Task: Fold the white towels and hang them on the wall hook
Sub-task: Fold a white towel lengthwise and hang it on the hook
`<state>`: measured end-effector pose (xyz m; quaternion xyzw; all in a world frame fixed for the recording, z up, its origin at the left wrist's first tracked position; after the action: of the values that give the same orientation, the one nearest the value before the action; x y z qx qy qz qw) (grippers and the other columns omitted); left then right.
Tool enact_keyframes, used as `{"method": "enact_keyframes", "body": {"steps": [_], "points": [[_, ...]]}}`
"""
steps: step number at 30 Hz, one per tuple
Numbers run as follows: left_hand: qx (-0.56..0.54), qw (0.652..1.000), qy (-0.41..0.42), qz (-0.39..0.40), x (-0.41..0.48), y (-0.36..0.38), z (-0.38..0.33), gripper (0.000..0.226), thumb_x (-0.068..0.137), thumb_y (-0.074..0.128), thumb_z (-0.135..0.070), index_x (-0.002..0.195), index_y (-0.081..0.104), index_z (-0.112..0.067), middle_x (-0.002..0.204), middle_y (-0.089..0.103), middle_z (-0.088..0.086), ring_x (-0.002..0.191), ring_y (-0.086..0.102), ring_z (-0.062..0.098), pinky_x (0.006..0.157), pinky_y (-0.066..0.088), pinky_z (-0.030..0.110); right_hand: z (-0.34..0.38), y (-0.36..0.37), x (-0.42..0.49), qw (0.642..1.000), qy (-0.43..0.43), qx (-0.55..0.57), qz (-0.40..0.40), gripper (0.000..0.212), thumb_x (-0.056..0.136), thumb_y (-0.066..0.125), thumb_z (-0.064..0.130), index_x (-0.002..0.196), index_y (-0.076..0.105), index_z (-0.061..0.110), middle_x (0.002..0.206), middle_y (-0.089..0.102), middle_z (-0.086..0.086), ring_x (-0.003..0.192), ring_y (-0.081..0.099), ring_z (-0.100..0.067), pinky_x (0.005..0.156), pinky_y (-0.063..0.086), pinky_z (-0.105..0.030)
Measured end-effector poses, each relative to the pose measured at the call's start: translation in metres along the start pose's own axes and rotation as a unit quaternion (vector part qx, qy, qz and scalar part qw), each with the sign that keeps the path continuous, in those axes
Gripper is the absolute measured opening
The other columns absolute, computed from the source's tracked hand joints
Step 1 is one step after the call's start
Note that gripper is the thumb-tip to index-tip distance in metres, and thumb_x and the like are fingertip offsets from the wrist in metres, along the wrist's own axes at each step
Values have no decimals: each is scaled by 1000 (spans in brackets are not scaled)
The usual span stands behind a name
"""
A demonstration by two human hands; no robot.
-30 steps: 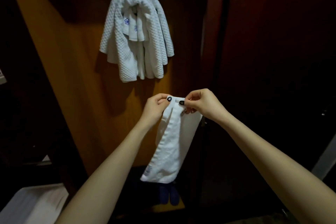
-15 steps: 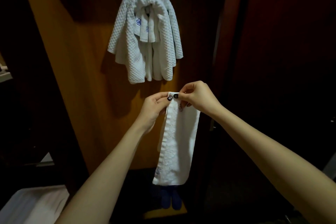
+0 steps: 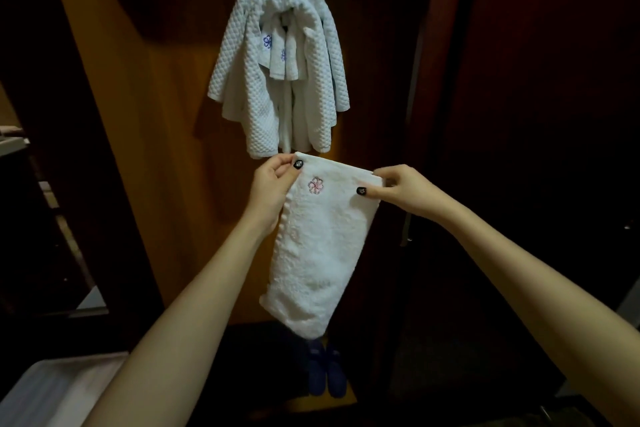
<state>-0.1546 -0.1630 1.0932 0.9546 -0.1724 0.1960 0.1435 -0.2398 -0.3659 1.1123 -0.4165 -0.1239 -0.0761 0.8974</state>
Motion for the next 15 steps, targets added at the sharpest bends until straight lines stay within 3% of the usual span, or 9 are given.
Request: {"method": "enact_keyframes", "body": {"steps": [3, 6, 8, 10, 13, 15], "points": [[79, 996, 41, -20, -4, -2, -7, 13, 93, 57, -8, 92, 56, -21, 79, 68, -3, 69, 66, 5, 62, 52, 24, 5, -5, -3, 994, -13, 84, -73, 43, 80, 74, 42, 59, 51, 13, 59, 51, 6, 57, 47, -6, 55, 34, -25], [127, 985, 117, -8, -11, 8, -23, 30, 91, 58, -3, 96, 49, -31, 86, 63, -6, 73, 62, 3, 65, 52, 25, 6, -14, -4, 979, -11, 132, -157, 48, 79, 76, 34, 62, 44, 3, 63, 48, -5, 60, 46, -15, 57, 35, -30], [200, 962, 185, 34, -18, 21, -36, 36, 88, 55, 5, 93, 59, -30, 89, 62, -16, 81, 60, -3, 72, 48, 18, 7, -19, -5, 972, -13, 132, -196, 41, 78, 76, 29, 64, 45, 7, 65, 50, -6, 62, 47, -16, 57, 36, -31], [263, 936, 225, 55, -22, 31, -42, 33, 83, 52, 10, 86, 69, -18, 84, 61, -13, 81, 58, -7, 75, 42, 10, 11, -24, -7, 969, -26, 111, -219, 31, 79, 76, 24, 69, 48, 13, 69, 52, 0, 64, 47, -11, 57, 38, -28], [307, 926, 215, 42, -26, 39, -41, 21, 83, 57, 5, 90, 70, -9, 88, 54, -8, 82, 54, -5, 75, 37, 4, 13, -30, -11, 970, -28, 85, -227, 19, 80, 76, 24, 89, 60, 18, 82, 59, 12, 73, 54, -4, 63, 44, -23], [357, 915, 181, 47, -26, 45, -31, 18, 81, 68, -11, 98, 63, -14, 100, 50, -6, 93, 54, 5, 82, 40, 16, 12, -30, -14, 976, -14, 53, -212, 15, 81, 74, 27, 86, 65, 16, 83, 64, 8, 76, 59, -6, 65, 47, -25]]}}
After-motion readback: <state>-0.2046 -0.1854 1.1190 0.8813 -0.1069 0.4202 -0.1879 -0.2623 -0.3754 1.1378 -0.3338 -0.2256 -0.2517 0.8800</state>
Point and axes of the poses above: each hand's wrist, its own x-axis towards the middle knuckle, its own y-axis out of the palm, z = x × y, the point moved 7 cm from there along x, towards the middle knuckle
